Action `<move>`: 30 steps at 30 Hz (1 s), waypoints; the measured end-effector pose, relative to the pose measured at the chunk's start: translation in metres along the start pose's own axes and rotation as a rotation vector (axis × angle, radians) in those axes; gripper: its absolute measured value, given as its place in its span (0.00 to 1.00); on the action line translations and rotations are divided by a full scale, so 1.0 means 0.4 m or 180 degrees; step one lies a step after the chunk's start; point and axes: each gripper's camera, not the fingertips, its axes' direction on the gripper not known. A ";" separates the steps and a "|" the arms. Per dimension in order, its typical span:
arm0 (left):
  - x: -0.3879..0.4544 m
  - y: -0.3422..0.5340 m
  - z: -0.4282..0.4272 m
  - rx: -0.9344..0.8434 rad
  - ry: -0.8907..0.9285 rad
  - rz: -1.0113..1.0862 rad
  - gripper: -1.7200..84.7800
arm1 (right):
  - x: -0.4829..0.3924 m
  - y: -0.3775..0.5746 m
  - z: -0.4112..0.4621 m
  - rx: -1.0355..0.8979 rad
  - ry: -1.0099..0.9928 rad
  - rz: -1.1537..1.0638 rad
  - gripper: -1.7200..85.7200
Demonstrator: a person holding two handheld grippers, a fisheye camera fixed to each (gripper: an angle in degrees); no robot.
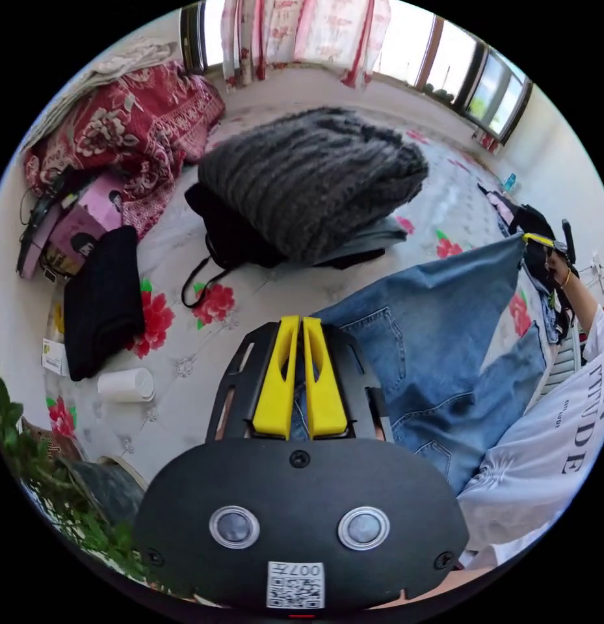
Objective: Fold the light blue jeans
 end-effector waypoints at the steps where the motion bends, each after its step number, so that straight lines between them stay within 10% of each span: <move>1: 0.009 0.024 -0.043 0.0089 -0.0016 0.0005 0.01 | -0.015 0.048 -0.094 0.0151 0.0063 -0.0029 0.02; 8: 0.146 0.487 -0.424 0.0663 0.0068 -0.0176 0.01 | -0.117 0.520 -0.492 0.0554 0.0600 0.0170 0.02; 15: 0.239 0.943 -0.141 -0.0758 0.0203 -0.1256 0.01 | -0.045 1.035 -0.331 -0.0506 -0.0065 0.1888 0.02; 30: 0.163 1.031 -0.236 -0.0088 0.0525 -0.2287 0.14 | 0.168 1.172 -0.320 -0.0006 -0.0529 0.3123 0.08</move>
